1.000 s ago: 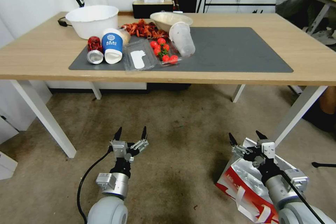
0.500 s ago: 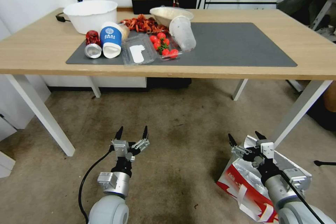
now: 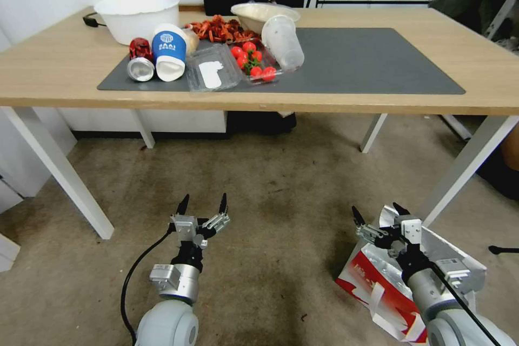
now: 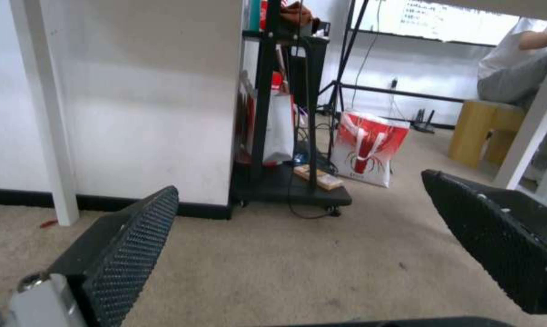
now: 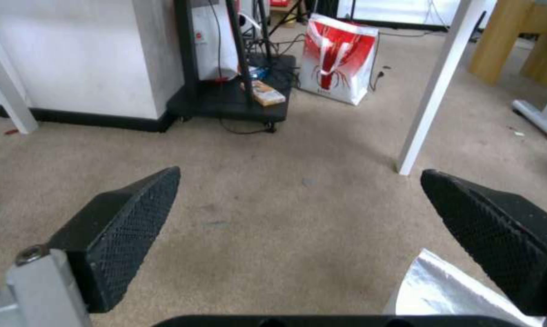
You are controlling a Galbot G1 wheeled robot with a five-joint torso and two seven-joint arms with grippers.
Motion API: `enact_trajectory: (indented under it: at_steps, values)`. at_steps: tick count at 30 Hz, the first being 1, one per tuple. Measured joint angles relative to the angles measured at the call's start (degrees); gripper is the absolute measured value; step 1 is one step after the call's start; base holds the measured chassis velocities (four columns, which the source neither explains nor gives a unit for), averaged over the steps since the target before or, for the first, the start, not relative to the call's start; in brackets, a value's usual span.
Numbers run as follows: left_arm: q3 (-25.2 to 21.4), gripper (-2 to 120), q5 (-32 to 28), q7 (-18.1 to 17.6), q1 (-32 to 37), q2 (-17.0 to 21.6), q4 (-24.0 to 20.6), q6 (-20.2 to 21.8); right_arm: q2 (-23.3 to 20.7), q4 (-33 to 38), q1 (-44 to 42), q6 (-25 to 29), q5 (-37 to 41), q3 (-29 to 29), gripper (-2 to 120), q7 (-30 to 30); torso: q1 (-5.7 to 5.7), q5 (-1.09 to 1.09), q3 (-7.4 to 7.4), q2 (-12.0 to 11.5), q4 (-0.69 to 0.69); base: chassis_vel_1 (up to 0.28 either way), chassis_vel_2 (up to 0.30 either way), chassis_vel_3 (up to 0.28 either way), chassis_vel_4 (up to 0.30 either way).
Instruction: Pick up the food delivery bag from the floor and place it on the table.
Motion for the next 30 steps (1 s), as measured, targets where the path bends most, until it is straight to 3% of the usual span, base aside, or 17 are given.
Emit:
enact_trajectory:
  at_steps: [30]
  values:
    - [0.2,100,0.1,0.0,-0.6,0.1,0.8,-0.2,0.4,0.4,-0.5,0.0,-0.4,0.0,100,-0.1,-1.29,0.0,-5.18,-6.5,0.0,0.0,0.0,0.0,0.0]
